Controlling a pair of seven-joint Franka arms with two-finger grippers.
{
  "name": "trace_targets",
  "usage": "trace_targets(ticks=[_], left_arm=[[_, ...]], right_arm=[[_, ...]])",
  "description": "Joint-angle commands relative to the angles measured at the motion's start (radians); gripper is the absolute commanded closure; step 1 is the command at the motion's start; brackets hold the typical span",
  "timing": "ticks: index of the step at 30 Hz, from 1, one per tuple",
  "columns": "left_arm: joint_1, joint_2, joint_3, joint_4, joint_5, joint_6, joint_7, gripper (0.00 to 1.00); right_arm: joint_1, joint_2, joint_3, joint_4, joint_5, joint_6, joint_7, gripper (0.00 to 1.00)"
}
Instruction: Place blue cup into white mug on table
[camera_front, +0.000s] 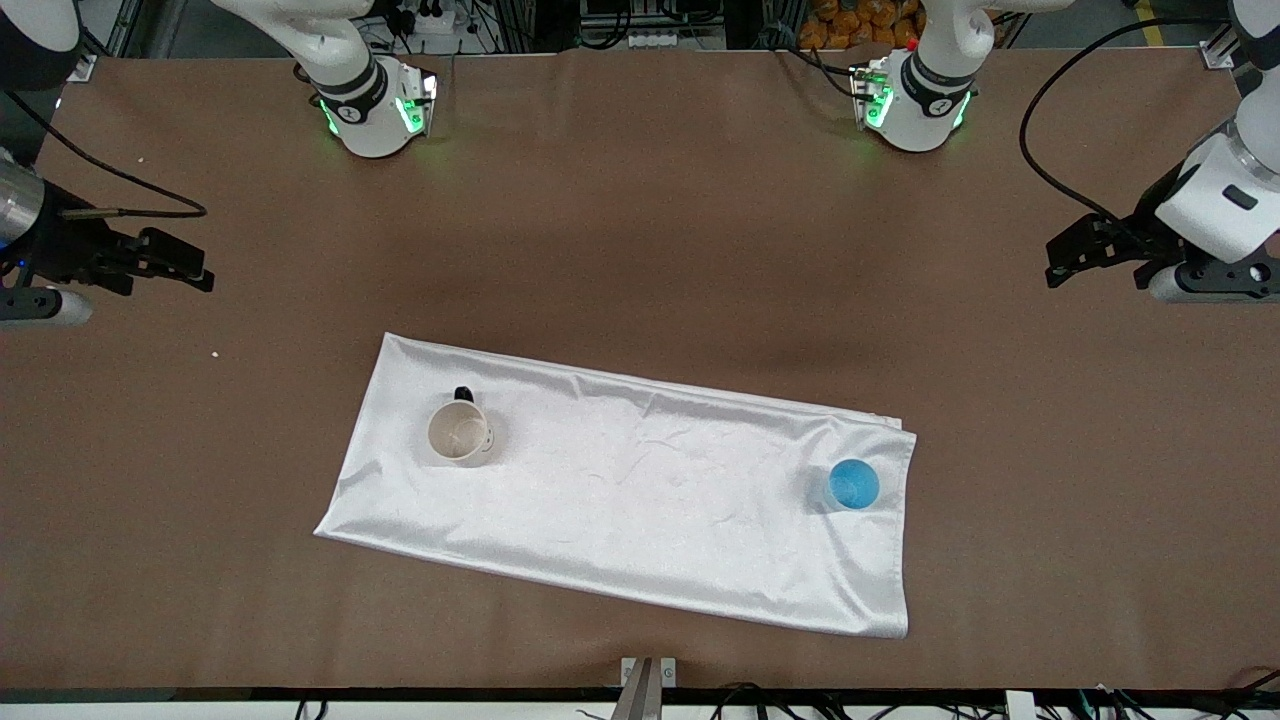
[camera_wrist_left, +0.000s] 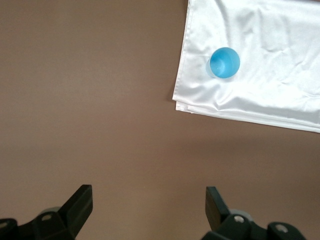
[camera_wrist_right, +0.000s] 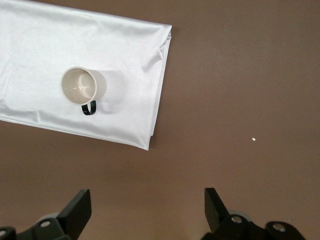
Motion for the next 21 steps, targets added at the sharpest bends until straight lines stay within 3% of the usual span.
trace_targets(ticks=[1, 21], left_arm=[[0.000, 0.011, 0.000, 0.027, -0.018, -0.023, -0.011, 0.00], [0.007, 0.022, 0.008, 0.027, -0.055, -0.019, -0.006, 0.00]], right_arm=[[-0.013, 0.000, 0.008, 0.017, -0.010, -0.019, -0.014, 0.00], [-0.013, -0.009, 0.010, 0.008, -0.016, -0.019, -0.014, 0.00]])
